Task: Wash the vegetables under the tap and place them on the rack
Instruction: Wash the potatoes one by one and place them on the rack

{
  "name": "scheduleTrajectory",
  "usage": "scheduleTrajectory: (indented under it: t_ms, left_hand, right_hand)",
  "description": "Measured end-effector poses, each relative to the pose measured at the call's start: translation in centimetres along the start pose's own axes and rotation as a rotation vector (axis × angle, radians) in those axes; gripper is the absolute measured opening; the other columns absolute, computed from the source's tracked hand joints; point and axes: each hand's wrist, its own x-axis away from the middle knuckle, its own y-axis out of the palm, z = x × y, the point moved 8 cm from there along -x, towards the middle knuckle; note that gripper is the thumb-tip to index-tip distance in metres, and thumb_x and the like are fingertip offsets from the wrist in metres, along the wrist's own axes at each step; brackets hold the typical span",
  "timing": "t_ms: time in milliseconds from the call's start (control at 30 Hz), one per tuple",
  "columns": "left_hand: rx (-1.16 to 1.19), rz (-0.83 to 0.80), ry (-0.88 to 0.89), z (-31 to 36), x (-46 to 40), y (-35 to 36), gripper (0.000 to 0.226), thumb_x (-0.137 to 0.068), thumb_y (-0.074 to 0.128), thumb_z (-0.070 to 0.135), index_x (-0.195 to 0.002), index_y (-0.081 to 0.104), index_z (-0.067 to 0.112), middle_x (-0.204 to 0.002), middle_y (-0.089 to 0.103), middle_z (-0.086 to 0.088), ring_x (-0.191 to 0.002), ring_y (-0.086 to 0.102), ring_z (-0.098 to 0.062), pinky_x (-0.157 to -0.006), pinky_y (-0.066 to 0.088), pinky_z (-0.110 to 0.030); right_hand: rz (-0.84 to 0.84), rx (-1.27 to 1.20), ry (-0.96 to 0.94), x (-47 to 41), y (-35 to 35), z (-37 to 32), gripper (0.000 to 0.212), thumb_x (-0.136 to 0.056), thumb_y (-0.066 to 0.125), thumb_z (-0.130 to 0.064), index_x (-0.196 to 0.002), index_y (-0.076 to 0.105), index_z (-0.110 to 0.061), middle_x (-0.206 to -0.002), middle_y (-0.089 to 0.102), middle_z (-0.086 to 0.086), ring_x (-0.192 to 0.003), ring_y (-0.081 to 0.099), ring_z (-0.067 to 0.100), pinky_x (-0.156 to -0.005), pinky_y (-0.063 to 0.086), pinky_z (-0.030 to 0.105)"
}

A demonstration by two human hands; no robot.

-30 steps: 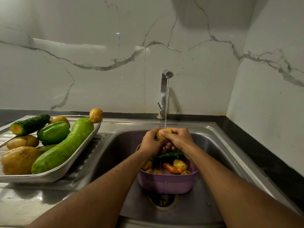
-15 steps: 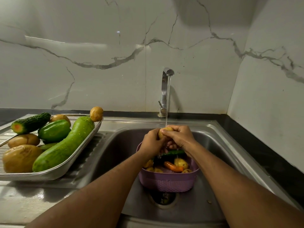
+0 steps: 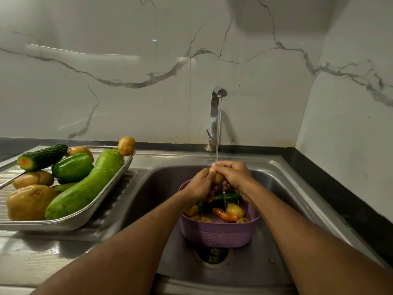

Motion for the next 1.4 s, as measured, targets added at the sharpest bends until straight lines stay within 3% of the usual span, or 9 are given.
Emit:
scheduleTrajectory:
  t_ms: [167, 400, 567, 667, 767, 900, 1167, 1300, 1400]
  left_hand:
    - [0.02, 0.014, 0.01, 0.4, 0.2, 0.0, 0.04, -0.113, 0.032, 0.034, -0.145, 0.045, 0.014, -0.118, 0.062, -0.01, -0.084, 0.063, -0.012, -0.067, 0.053, -0.02]
    - [0.078, 0.053, 0.03, 1.2, 0.9, -0.1, 0.037, -0.113, 0.032, 0.032, -0.146, 0.044, 0.018, -0.109, 0.061, -0.002, -0.091, 0.061, -0.01, -0.069, 0.055, -0.018]
    - [0.192, 0.206, -0.057, 0.4, 0.2, -1.4, 0.04, -0.113, 0.03, 0.036, -0.133, 0.056, 0.014, -0.112, 0.066, -0.009, -0.098, 0.065, -0.019, -0.095, 0.056, -0.039]
    - [0.203, 0.199, -0.101, -0.1, 0.0, -1.2, 0.045, -0.113, 0.029, 0.039, -0.133, 0.058, 0.012, -0.118, 0.065, -0.021, -0.108, 0.066, -0.03, -0.11, 0.048, -0.048]
    - [0.253, 0.183, -0.12, 0.2, 0.4, -0.6, 0.046, -0.113, 0.028, 0.04, -0.132, 0.057, 0.01, -0.098, 0.067, -0.017, -0.085, 0.068, -0.019, -0.093, 0.053, -0.038]
    - [0.278, 0.181, -0.173, -0.2, 0.1, -0.4, 0.049, -0.112, 0.028, 0.042, -0.132, 0.057, 0.008, -0.126, 0.061, -0.028, -0.127, 0.054, -0.044, -0.111, 0.044, -0.051]
    - [0.389, 0.198, -0.238, -1.4, -0.4, -1.2, 0.048, -0.112, 0.029, 0.041, -0.134, 0.057, 0.009, -0.124, 0.061, -0.022, -0.134, 0.048, -0.046, -0.113, 0.04, -0.053]
    - [0.398, 0.142, -0.184, -0.5, -0.1, -0.3, 0.044, -0.112, 0.029, 0.041, -0.132, 0.056, 0.012, -0.101, 0.069, -0.02, -0.093, 0.074, -0.022, -0.079, 0.06, -0.031]
    - [0.391, 0.145, -0.146, -0.4, -0.1, -0.1, 0.041, -0.112, 0.03, 0.04, -0.132, 0.055, 0.015, -0.082, 0.064, -0.006, -0.056, 0.059, -0.005, -0.065, 0.053, -0.025]
  right_hand:
    - [-0.009, -0.039, -0.014, 0.3, 0.4, -0.5, 0.018, -0.099, 0.068, -0.029, -0.113, 0.074, -0.019, -0.102, 0.071, 0.01, -0.074, 0.064, 0.017, -0.052, 0.053, 0.018]
    - [0.136, -0.028, 0.009, -0.6, -1.0, -0.2, 0.028, -0.098, 0.068, -0.04, -0.108, 0.074, -0.014, -0.074, 0.073, 0.009, -0.05, 0.065, 0.014, -0.056, 0.057, 0.025]
    - [-0.057, -0.084, -0.022, -0.4, 0.6, -0.5, 0.04, -0.1, 0.067, -0.027, -0.139, 0.063, -0.023, -0.118, 0.072, 0.009, -0.101, 0.068, 0.017, -0.093, 0.059, 0.034]
    - [0.011, -0.135, -0.025, 0.2, 0.7, -0.5, 0.039, -0.094, 0.075, -0.03, -0.131, 0.068, -0.02, -0.104, 0.075, 0.005, -0.082, 0.073, 0.013, -0.067, 0.059, 0.022]
    - [0.184, -0.189, -0.015, 0.5, -0.2, -0.5, 0.029, -0.09, 0.079, -0.033, -0.113, 0.076, -0.015, -0.083, 0.077, 0.007, -0.05, 0.064, 0.007, -0.049, 0.05, 0.018]
    - [0.254, -0.135, 0.003, 0.5, -0.7, -0.5, 0.029, -0.093, 0.075, -0.039, -0.109, 0.076, -0.016, -0.078, 0.077, 0.007, -0.05, 0.065, 0.008, -0.053, 0.054, 0.022]
    - [0.042, -0.273, 0.027, 0.1, 0.7, -0.4, 0.035, -0.093, 0.076, -0.02, -0.128, 0.07, -0.018, -0.103, 0.077, 0.007, -0.078, 0.071, 0.012, -0.074, 0.061, 0.029]
    - [0.238, -0.335, 0.039, 0.4, -0.1, -0.2, 0.026, -0.09, 0.08, -0.032, -0.109, 0.077, -0.015, -0.071, 0.073, 0.007, -0.046, 0.061, 0.01, -0.049, 0.055, 0.023]
    - [0.303, -0.297, 0.054, 0.3, -0.6, 0.1, 0.027, -0.091, 0.077, -0.04, -0.106, 0.075, -0.017, -0.075, 0.074, 0.009, -0.044, 0.059, 0.009, -0.043, 0.049, 0.018]
